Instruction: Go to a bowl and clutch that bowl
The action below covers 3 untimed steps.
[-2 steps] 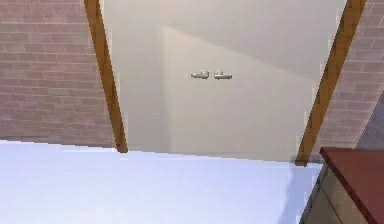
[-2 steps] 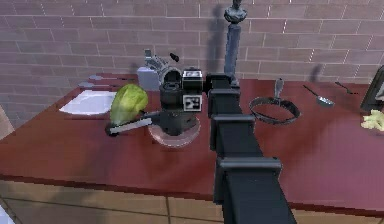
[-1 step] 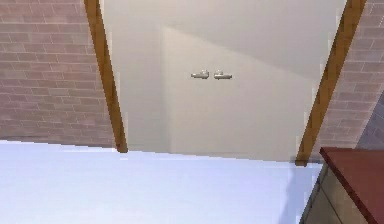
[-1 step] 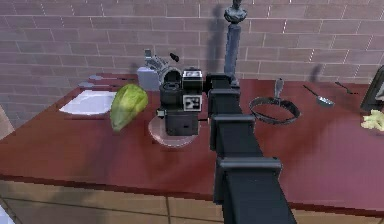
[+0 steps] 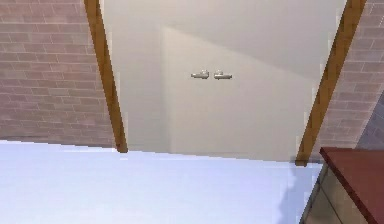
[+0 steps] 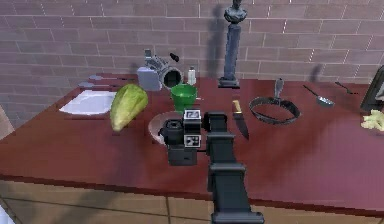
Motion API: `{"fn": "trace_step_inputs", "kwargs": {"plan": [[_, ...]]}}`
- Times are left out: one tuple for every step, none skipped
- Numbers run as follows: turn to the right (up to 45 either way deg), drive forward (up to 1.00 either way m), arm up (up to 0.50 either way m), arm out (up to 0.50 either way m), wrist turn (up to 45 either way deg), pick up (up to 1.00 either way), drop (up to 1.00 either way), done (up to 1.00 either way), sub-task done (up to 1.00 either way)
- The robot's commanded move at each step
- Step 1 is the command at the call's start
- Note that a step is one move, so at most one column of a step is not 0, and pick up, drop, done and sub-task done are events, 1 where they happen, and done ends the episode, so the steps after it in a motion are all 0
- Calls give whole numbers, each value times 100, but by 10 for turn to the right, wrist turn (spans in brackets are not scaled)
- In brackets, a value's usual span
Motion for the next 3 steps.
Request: {"fn": "trace_step_inputs", "kwargs": {"plan": [[0, 0, 0, 0, 0, 100, 0, 0, 0], [0, 0, 8, 0, 0, 0, 0, 0, 0], [0, 0, 0, 0, 0, 0, 0, 100, 0]]}}
